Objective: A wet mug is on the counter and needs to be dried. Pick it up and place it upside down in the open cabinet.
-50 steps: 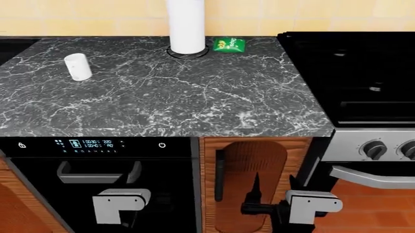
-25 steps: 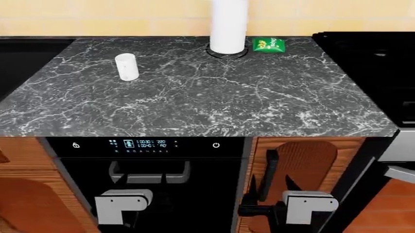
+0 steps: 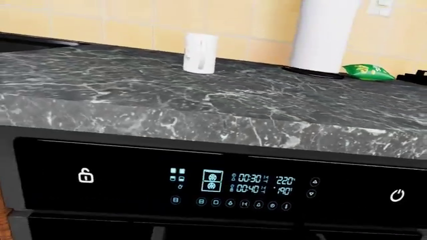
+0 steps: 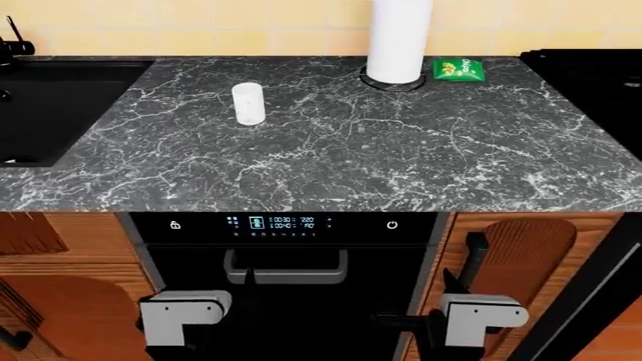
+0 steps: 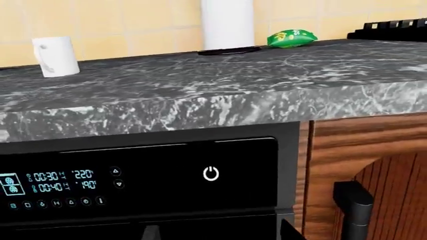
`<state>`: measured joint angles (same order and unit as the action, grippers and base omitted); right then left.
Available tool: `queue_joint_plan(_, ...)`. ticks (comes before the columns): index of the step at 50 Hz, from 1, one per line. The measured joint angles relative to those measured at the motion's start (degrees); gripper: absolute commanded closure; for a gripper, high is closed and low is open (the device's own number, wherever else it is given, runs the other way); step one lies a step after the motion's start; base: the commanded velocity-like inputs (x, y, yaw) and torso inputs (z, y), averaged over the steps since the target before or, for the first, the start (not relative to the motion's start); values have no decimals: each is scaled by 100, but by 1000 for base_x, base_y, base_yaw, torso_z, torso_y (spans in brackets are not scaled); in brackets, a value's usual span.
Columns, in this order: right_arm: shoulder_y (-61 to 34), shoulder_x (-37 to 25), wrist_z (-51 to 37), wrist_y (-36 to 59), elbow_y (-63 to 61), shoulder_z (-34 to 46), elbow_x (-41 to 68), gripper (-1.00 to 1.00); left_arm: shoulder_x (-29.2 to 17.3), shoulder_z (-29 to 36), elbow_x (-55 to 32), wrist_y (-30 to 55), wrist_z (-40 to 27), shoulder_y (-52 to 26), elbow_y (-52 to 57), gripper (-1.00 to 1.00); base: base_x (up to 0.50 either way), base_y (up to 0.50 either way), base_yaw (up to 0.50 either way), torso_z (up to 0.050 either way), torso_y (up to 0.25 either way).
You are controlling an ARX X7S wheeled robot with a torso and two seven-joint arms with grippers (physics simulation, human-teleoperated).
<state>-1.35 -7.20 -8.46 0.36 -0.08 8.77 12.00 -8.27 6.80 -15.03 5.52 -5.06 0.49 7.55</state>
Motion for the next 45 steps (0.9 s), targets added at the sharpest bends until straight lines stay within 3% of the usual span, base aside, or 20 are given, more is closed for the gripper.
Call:
queue_joint_plan(3,-6,-132,-115,405,-702,-28,94,-100,-158,-172,-415,472,-105,-135,509,-100,0,0,0,0,0)
queue_joint_plan(7,-624,-468,-369,1713,-2139,-235,598,-100,-515,-625,-1399,1469,-500,-779,1246,-100,0,0,0,0,0)
queue_joint_plan(11,-2142,-758,-536,3538,-2989,-589,1484,-100,-907,-982,-2496,2589,-1046,-2130,1400,-100,0,0,0,0,0)
queue_joint_plan(16,-3972,-1200,-294,4706,-2718,-449,1846,-100,-1145,-815,-2983,3464,-1231,-4262,238,-100,0,0,0,0,0)
queue_joint_plan(21,-5227,-1476,64,4995,-1617,-183,1776,-100,-976,-194,-2456,2972,-795,-6338,-2127,-100,0,0,0,0,0)
queue_joint_plan(26,-6025,-1577,346,5071,-307,6,1658,-100,-718,2,-1637,2358,-539,-7517,-4523,-100,0,0,0,0,0)
queue_joint_plan(34,-6608,-1608,607,5200,1215,29,1658,-100,-453,-540,-325,2058,-378,-8265,-6576,-100,0,0,0,0,0)
queue_joint_plan(45,-6765,-1633,769,5254,2009,50,1690,-100,-276,-1108,825,1996,-155,-8652,-7699,-100,78,0,0,0,0)
